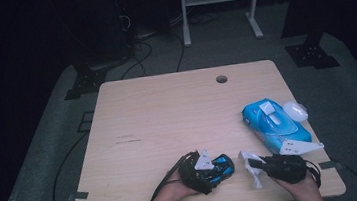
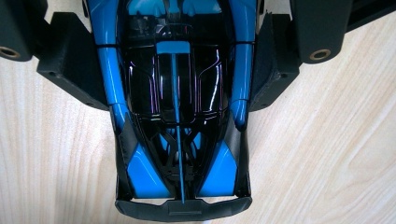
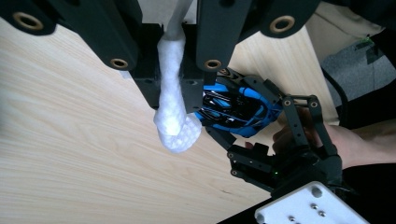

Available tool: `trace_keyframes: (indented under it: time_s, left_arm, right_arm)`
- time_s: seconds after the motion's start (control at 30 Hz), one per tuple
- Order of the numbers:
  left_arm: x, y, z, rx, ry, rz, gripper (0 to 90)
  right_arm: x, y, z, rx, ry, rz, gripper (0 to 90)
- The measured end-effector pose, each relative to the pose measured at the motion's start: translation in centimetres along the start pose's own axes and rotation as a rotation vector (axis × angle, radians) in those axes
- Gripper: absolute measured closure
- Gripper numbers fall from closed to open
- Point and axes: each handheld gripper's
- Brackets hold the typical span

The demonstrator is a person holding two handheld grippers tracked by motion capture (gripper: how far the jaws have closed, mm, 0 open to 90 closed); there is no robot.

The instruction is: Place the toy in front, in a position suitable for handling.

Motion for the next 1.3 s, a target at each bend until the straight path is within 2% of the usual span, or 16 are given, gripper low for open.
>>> trace_keyframes:
  time_s: [0.03, 0.07, 0.1, 0.17, 0.33, 0.5, 0.7, 0.8, 0.9, 1.03, 1.17, 1.3]
  left_arm:
    - [0.1, 0.1, 0.2, 0.000, -0.001, -0.005, 25.9]
    - [0.3, 0.1, 0.6, 0.018, -0.008, -0.029, 27.2]
    - [0.4, 0.3, 0.9, 0.012, 0.009, -0.029, 27.2]
    - [0.4, 0.4, 1.6, 0.024, 0.003, -0.037, 27.2]
    - [-0.1, 0.5, 3.0, 0.019, 0.012, -0.010, 27.3]
    - [0.0, 0.8, 4.7, 0.034, 0.030, -0.017, 27.3]
    - [0.1, 0.6, 6.5, 0.059, 0.053, 0.017, 27.3]
    - [-0.2, 0.2, 7.0, 0.075, 0.052, 0.021, 27.3]
    - [-0.4, -0.1, 7.0, 0.079, 0.047, 0.025, 27.3]
    - [-0.8, -0.6, 7.1, 0.099, 0.016, 0.045, 27.0]
    - [-0.6, -1.1, 6.9, 0.116, 0.013, 0.014, 26.0]
    - [0.4, -0.7, 7.0, 0.118, 0.039, -0.047, 20.8]
  right_arm:
    - [0.0, 0.0, -0.1, 0.003, -0.004, 0.000, 82.2]
    - [0.0, 0.0, -0.3, 0.002, -0.009, 0.000, 82.1]
    - [0.1, 0.0, -0.4, -0.001, -0.014, -0.001, 82.1]
    - [0.1, 0.1, -0.6, 0.003, -0.027, 0.000, 82.2]
    - [-0.2, 0.1, -1.3, 0.003, -0.060, 0.008, 82.2]
    - [-0.2, 0.0, -1.8, -0.010, -0.078, 0.013, 82.2]
    - [-0.7, -0.3, -2.0, -0.008, -0.097, 0.040, 82.0]
    - [-1.1, -0.4, -2.2, -0.002, -0.118, 0.063, 80.5]
    - [-1.4, -0.5, -2.3, -0.008, -0.131, 0.072, 74.6]
    - [-1.4, -0.4, -2.4, -0.011, -0.145, 0.068, 66.6]
    - [-1.1, -0.3, -2.3, -0.006, -0.132, 0.044, 61.9]
    - [-0.8, -0.1, -2.1, -0.004, -0.114, 0.010, 57.3]
Point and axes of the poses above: each handheld gripper's, and its own axes: x roughly backward along the jaws, y roughly out of its top, z roughly to its left, and after that the axes turned 14 degrees about -x, right-handed
